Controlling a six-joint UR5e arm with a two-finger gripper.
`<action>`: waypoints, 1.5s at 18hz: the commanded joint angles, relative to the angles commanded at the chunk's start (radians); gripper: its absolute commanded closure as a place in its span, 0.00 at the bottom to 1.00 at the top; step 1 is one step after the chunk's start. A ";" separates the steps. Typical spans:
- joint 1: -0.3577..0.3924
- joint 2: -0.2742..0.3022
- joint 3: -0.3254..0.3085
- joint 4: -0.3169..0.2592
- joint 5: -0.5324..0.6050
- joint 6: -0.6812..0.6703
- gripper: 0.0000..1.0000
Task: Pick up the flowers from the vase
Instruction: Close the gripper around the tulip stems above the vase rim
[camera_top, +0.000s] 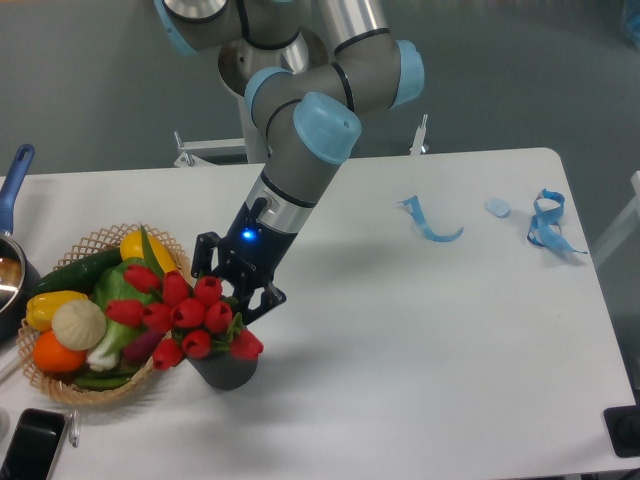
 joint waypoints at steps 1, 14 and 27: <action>0.000 0.003 -0.003 0.000 -0.002 0.000 0.54; -0.003 0.014 -0.017 0.002 -0.002 0.000 0.70; 0.008 0.075 -0.023 -0.006 -0.024 -0.012 0.70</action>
